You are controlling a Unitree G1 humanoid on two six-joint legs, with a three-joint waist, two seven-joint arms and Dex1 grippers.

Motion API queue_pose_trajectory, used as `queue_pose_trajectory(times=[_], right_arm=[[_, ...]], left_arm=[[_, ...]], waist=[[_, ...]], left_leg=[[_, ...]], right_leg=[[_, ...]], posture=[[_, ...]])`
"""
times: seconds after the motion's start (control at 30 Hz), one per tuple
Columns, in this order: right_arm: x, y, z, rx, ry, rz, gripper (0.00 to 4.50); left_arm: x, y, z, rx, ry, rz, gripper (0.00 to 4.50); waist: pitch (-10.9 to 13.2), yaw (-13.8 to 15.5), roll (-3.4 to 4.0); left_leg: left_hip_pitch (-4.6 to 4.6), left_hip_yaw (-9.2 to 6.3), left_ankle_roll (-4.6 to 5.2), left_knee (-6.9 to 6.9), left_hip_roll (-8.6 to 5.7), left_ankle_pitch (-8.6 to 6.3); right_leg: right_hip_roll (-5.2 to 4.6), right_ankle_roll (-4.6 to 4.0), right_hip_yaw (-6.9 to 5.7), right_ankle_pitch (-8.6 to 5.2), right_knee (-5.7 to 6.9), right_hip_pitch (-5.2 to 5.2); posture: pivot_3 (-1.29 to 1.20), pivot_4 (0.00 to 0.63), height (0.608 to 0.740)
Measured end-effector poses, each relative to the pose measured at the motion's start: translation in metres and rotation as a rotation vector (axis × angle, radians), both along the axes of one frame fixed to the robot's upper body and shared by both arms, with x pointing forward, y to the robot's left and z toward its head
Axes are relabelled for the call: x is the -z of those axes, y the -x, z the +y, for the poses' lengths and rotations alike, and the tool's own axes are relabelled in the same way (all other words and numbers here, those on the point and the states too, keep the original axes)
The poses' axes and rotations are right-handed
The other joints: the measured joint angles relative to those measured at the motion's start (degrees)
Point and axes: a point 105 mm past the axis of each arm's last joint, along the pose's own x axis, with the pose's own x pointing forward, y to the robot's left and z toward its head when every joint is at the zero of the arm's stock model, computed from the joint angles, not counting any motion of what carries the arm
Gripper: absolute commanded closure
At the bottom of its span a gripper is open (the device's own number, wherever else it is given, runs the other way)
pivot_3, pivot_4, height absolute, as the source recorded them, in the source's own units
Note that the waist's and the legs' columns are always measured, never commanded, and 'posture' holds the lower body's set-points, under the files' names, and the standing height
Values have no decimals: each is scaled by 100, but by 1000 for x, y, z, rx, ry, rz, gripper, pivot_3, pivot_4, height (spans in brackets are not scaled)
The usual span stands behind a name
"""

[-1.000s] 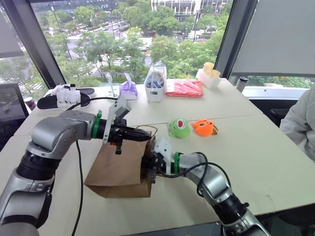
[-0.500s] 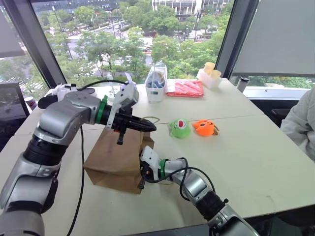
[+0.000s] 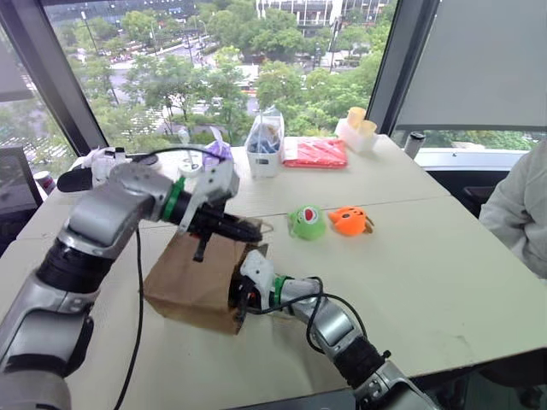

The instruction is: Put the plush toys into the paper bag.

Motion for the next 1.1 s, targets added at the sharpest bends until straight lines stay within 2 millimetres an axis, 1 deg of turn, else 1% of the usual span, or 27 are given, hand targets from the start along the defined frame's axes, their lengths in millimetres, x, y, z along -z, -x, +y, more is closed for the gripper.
queue_pose_trajectory(times=[0.1, 0.17, 0.23, 0.33, 0.4, 0.43, 0.5, 0.57, 0.6, 0.67, 0.7, 0.77, 0.83, 0.97, 1.0, 1.03, 1.1], right_arm=[[-29, 1, -15, 76, -108, -38, 4500], [-49, 9, -27, 99, -166, -68, 4500], [-58, 16, -40, 117, -189, -68, 4500], [-61, 20, -61, 161, -198, -24, 4500], [-66, 17, -76, 209, -209, -10, 3995], [-68, 13, -85, 245, -217, -8, 3740], [-75, -2, -104, 327, -210, -30, 2863], [-76, -26, -125, 426, -146, -71, 1843], [-74, -41, -137, 487, -102, -91, 1334], [-70, -60, -148, 556, -50, -110, 329], [-65, -70, -149, 576, -10, -112, 88], [-51, -85, -145, 594, 58, -98, 88], [-44, -104, -140, 654, 98, -78, 88], [-42, -128, -137, 768, 104, -34, 88], [-41, -132, -138, 788, 109, -24, 88], [-39, -135, -138, 808, 118, -12, 304], [-31, -138, -139, 833, 154, 1, 949]], left_arm=[[4, -3, 4, -17, -7, -3, 4408], [4, -5, 5, -23, -5, -7, 4408], [5, -6, 7, -30, -4, -4, 4408], [5, -8, 8, -40, 3, 0, 4408], [2, -9, 9, -43, 10, -4, 4500], [0, -10, 8, -43, 15, -2, 4500], [-4, -11, 7, -41, 22, -7, 4500], [-8, -11, 7, -36, 27, -13, 4500], [-10, -11, 7, -33, 29, -13, 4500], [-10, -11, 8, -35, 31, -6, 4500], [-10, -11, 8, -37, 33, -2, 4500], [-10, -11, 7, -35, 36, 3, 4500], [-10, -12, 7, -38, 38, 3, 4500], [-11, -12, 8, -49, 41, 1, 4500], [-11, -12, 8, -53, 41, -2, 4500], [-12, -12, 9, -61, 42, -1, 4500], [-14, -12, 11, -75, 48, -5, 4500]], waist=[[-1, 26, -1], [-1, 38, -2], [-1, 42, -2], [-1, 41, -1], [-1, 40, -1], [-1, 37, -2], [-1, 32, -1], [-1, 24, -1], [-1, 20, -1], [-1, 6, -1], [-1, -17, -1], [0, -35, 0], [0, -53, 0], [0, -41, 0], [0, -32, 0], [0, -22, 0], [0, -22, 0]], left_leg=[[-1, -2, 1, 2, -1, -1], [4, -2, 5, 3, -2, -3], [3, -2, 6, 4, -2, -4], [4, 0, 21, 7, -2, -11], [5, 0, 23, 7, -1, -12], [7, 1, 25, 7, 0, -13], [6, 3, 25, 8, 0, -12], [10, 8, 24, 10, -1, -12], [11, 9, 24, 8, -1, -12], [12, 10, 8, 5, 0, -3], [9, 15, 6, 4, -1, -2], [8, 16, 5, 0, 3, -1], [2, 17, 4, -2, 4, -1], [3, 16, 3, -3, 2, -1], [2, 16, 3, -4, 2, -1], [2, 15, 3, -4, 1, -1], [2, 14, 4, -5, 0, -1]], right_leg=[[-2, 0, 0, 0, -1, 3], [-2, 1, 0, 0, -3, 9], [-2, 1, 0, 0, -4, 10], [-2, 1, -1, 0, -3, 11], [-2, 1, -1, 0, -3, 11], [-1, 1, -1, 0, -2, 13], [-1, 1, -1, 0, -2, 13], [-1, 1, -1, 0, -2, 15], [-1, 1, -1, 0, -2, 15], [1, 1, -1, 0, 1, 13], [2, 0, 0, 0, 0, 9], [2, 0, 3, 0, 2, 2], [1, -1, 9, 1, 2, -4], [-1, -4, 14, 3, 0, -2], [-2, -4, 14, 3, -2, -1], [-2, -4, 15, 3, -1, -1], [-2, -4, 16, 3, 0, -1]], posture=[[0, 150, 740], [0, 150, 740], [0, 150, 740], [0, 150, 740], [0, 150, 740], [0, 150, 740], [0, 150, 740], [0, 150, 740], [0, 150, 740], [0, 150, 740], [0, 150, 740], [0, 150, 740], [0, 150, 740], [0, 150, 740], [0, 150, 740], [0, 150, 740], [0, 150, 740]])
